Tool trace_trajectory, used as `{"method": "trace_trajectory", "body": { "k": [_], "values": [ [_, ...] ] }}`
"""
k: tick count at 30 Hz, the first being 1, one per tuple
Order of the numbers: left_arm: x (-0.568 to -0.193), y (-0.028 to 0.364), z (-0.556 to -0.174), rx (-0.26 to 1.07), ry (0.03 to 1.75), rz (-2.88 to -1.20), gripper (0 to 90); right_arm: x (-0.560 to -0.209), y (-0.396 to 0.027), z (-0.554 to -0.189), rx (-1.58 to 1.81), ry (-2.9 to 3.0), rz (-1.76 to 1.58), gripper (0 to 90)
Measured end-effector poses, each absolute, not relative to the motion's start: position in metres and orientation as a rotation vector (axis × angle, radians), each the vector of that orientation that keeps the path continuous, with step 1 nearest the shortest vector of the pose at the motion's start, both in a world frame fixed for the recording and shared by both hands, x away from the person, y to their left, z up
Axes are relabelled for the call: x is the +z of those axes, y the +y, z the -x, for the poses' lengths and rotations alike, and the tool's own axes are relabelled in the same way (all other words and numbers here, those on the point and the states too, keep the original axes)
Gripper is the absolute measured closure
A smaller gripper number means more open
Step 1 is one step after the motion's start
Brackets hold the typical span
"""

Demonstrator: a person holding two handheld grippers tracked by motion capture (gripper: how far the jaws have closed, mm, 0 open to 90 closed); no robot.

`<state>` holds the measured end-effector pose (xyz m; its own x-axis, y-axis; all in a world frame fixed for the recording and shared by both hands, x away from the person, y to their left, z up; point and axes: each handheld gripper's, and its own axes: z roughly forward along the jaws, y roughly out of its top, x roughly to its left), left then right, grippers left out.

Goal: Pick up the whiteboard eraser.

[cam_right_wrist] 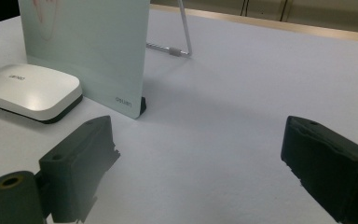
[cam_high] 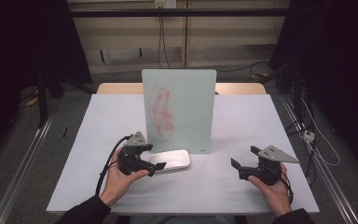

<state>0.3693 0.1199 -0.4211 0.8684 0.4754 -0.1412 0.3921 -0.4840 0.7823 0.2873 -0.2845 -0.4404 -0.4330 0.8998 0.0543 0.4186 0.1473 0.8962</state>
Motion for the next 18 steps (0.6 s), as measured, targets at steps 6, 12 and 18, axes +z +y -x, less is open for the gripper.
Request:
{"method": "trace_trajectory", "body": {
  "k": [6,12,18],
  "values": [
    [-0.423,0.105,-0.374,0.098,0.553,-2.176,11.7,-0.44,-0.284,-0.287,1.245,1.925,-1.255,9.3],
    [-0.425,0.097,-0.376,0.125,0.549,-2.191,12.4,-0.44,-0.284,-0.287,1.247,1.926,-1.252,9.3],
    [-0.422,0.083,-0.381,0.137,0.469,-2.252,17.5,-0.44,-0.283,-0.287,1.249,1.926,-1.25,9.3]
  ]
}}
